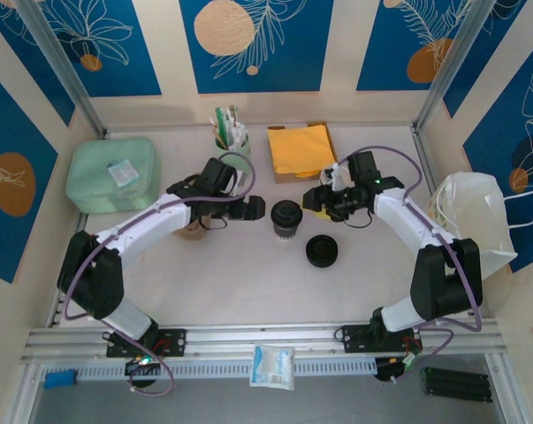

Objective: Pack the takeout coffee

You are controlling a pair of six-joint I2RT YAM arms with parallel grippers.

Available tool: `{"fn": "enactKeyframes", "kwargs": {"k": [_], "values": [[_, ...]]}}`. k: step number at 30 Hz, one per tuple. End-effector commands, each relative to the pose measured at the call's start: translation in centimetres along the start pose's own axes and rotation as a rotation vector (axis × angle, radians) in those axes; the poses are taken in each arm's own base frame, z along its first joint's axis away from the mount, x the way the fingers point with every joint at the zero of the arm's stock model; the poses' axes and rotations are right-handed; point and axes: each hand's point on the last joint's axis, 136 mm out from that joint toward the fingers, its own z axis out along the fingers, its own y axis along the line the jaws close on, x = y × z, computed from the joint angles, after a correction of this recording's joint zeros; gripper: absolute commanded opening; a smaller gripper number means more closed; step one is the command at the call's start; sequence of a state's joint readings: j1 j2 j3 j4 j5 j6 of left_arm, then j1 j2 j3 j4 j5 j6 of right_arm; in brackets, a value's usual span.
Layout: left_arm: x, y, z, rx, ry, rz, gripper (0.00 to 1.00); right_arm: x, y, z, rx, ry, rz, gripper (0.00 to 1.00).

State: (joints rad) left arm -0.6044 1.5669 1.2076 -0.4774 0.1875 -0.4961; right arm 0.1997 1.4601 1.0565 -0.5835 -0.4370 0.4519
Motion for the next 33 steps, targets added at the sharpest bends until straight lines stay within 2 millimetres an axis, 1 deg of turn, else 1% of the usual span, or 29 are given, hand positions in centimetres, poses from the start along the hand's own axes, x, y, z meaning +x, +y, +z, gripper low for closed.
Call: {"fn": "enactKeyframes", "kwargs": {"k": [1, 7, 11, 25, 29, 33], "values": [[-1.0, -2.0, -0.1, 0.043, 0.004, 0.043, 0.96, 0.5, 0.1, -0.6, -0.044, 0.0, 0.011, 0.59], [-1.5, -3.4, 1.7, 0.051, 0.034, 0.077, 0.96, 0.5, -0.7, 0.4, -0.047, 0.021, 0.031, 0.56], [-1.4, -3.7, 3.0, 0.045, 0.059, 0.087, 0.96, 0.4, -1.2, 1.0, -0.045, 0.034, 0.039, 0.55], [-0.8, -3.2, 4.6, 0.017, 0.088, 0.091, 0.96, 0.7, -2.0, 3.2, -0.037, 0.086, 0.04, 0.52], [-0.6, -3.1, 4.9, 0.016, 0.095, 0.091, 0.96, 0.9, -2.3, 3.8, -0.019, 0.105, 0.036, 0.51], [-0.2, -2.8, 5.3, 0.014, 0.106, 0.089, 0.96, 1.3, -2.9, 4.1, 0.019, 0.12, 0.04, 0.51]]}}
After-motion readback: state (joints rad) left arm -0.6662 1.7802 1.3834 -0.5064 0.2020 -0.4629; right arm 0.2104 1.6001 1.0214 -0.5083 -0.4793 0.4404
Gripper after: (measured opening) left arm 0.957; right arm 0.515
